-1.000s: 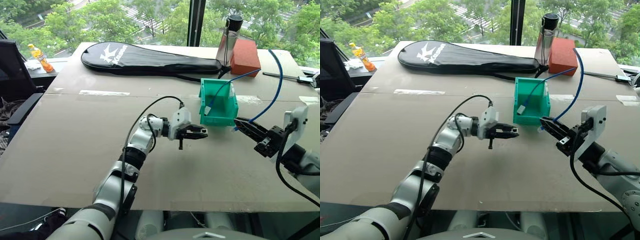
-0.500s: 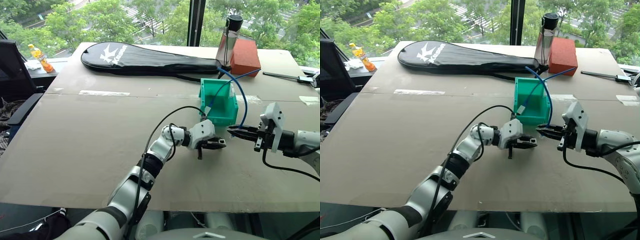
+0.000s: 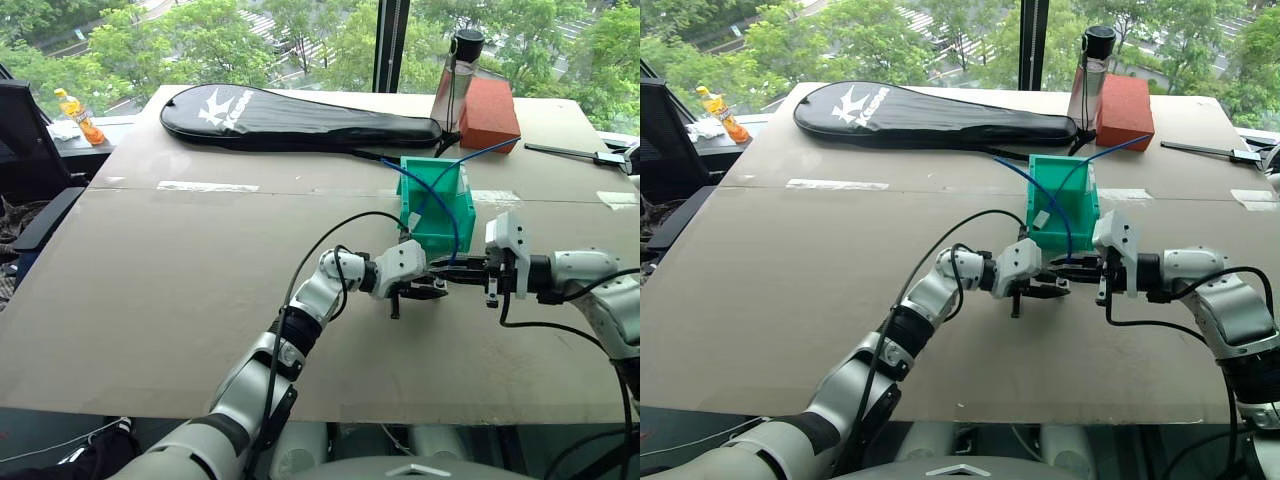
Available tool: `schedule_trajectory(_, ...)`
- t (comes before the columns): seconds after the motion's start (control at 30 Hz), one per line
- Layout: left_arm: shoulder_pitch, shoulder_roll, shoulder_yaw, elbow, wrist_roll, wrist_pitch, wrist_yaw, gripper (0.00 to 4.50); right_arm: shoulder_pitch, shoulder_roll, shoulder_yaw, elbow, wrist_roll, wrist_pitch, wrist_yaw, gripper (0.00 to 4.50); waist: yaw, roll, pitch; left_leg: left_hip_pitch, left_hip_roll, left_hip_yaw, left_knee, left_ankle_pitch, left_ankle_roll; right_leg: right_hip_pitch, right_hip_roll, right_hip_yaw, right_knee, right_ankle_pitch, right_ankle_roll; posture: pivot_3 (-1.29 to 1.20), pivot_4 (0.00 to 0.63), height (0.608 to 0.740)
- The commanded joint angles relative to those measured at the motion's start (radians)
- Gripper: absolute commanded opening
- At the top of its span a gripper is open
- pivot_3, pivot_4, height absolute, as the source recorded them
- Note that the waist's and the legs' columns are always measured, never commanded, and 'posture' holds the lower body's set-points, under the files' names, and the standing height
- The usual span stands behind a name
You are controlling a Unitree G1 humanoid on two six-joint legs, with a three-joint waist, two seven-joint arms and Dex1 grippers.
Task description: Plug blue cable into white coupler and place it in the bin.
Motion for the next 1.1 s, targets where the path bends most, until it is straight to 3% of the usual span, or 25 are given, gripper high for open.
schedule_trajectory(0.03, 0.003, -0.002, -0.013, -0.017, 0.003, 0.0, -0.004, 0.36, -0.006, 0.009, -0.008, 0.001, -0.035, -0.051, 0.028, 0.0, 0.0, 0.0, 0.0, 0.0, 0.0, 0.0, 0.0, 0.0, 0.0, 0.0, 0.0, 0.0, 0.0, 0.0, 0.0, 0.0, 0.15, 0.74)
schedule_trajectory(0.4, 0.001, 0.01, -0.009, -0.017, 0.002, -0.006, -0.011, 0.36, -0.013, 0.028, -0.001, 0.086, -0.129, -0.157, 0.082, 0.0, -0.001, 0.0, 0.0, 0.001, 0.0, 0.0, 0.0, 0.0, 0.0, 0.0, 0.0, 0.0, 0.001, 0.0, 0.0, 0.0, 0.15, 0.74)
schedule_trajectory(1.1, 0.004, 0.015, -0.012, -0.023, 0.002, -0.005, -0.009, 0.36, -0.003, 0.039, 0.037, 0.105, -0.18, -0.176, 0.142, 0.0, -0.002, 0.0, 0.0, 0.002, 0.0, 0.0, 0.0, 0.0, 0.0, 0.0, 0.0, 0.0, 0.001, 0.0, 0.0, 0.0, 0.15, 0.74)
